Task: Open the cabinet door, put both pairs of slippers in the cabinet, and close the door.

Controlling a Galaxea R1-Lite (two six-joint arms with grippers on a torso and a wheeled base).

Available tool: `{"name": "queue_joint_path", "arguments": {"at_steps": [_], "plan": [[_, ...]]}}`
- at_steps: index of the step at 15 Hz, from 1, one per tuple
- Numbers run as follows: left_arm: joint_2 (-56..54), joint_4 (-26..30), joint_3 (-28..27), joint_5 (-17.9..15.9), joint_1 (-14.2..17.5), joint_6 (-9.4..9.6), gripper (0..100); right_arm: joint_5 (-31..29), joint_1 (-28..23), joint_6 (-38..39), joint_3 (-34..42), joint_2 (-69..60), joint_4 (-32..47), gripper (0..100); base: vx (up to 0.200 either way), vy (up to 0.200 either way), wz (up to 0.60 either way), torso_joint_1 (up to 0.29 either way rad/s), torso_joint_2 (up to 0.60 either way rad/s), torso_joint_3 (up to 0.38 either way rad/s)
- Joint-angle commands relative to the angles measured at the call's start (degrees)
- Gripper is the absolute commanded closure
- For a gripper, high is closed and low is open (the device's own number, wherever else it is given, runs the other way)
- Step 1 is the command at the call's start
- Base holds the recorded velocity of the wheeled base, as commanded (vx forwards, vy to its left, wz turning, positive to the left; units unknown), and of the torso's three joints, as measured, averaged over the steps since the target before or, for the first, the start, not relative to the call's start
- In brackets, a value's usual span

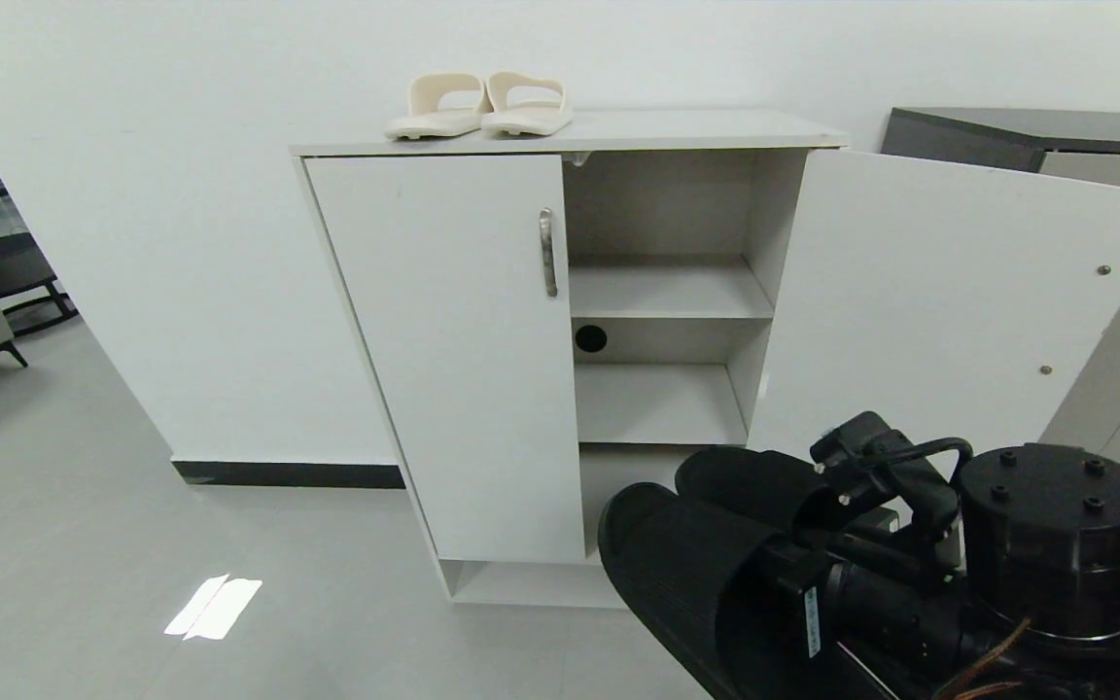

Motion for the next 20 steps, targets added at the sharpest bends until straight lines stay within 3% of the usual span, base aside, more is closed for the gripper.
{"name": "queue_joint_path", "arguments": {"at_steps": [1,5,7,8,11,15,20], "plan": [[-4.21,2.09,-0.29,-5.18,-3.37,0.25,100,0.03,-0.06,0.01,-0.14,1.05,-0.13,100,0.0,0.0,0.0,0.0,0.0,0.0],[-4.57,2.27,0.24,2.12,-3.37,2.45,100,0.03,-0.32,0.36,-1.19,4.22,-0.31,100,0.0,0.0,0.0,0.0,0.0,0.0],[-4.57,2.27,0.33,0.45,-3.37,1.57,100,-0.76,-0.41,4.75,-4.79,10.11,-1.54,100,0.0,0.0,0.0,0.0,0.0,0.0],[-4.57,2.18,0.24,0.36,-3.37,0.08,100,-6.13,-0.06,11.7,-8.57,16.96,-1.72,100,0.0,0.0,0.0,0.0,0.0,0.0],[-4.57,2.18,0.33,0.18,-3.37,0.43,100,-16.5,-0.5,15.65,-15.87,29.27,-2.59,100,0.0,0.0,0.0,0.0,0.0,0.0],[-4.57,2.18,0.33,0.09,-3.37,0.43,100,-22.12,-1.82,14.69,-26.06,35.33,-2.68,100,0.0,0.0,0.0,0.0,0.0,0.0],[-4.57,2.27,0.24,0.01,-3.37,0.43,100,-25.9,-3.31,10.82,-28.52,36.82,-5.76,100,0.0,0.0,0.0,0.002,0.0,-0.083]]}}
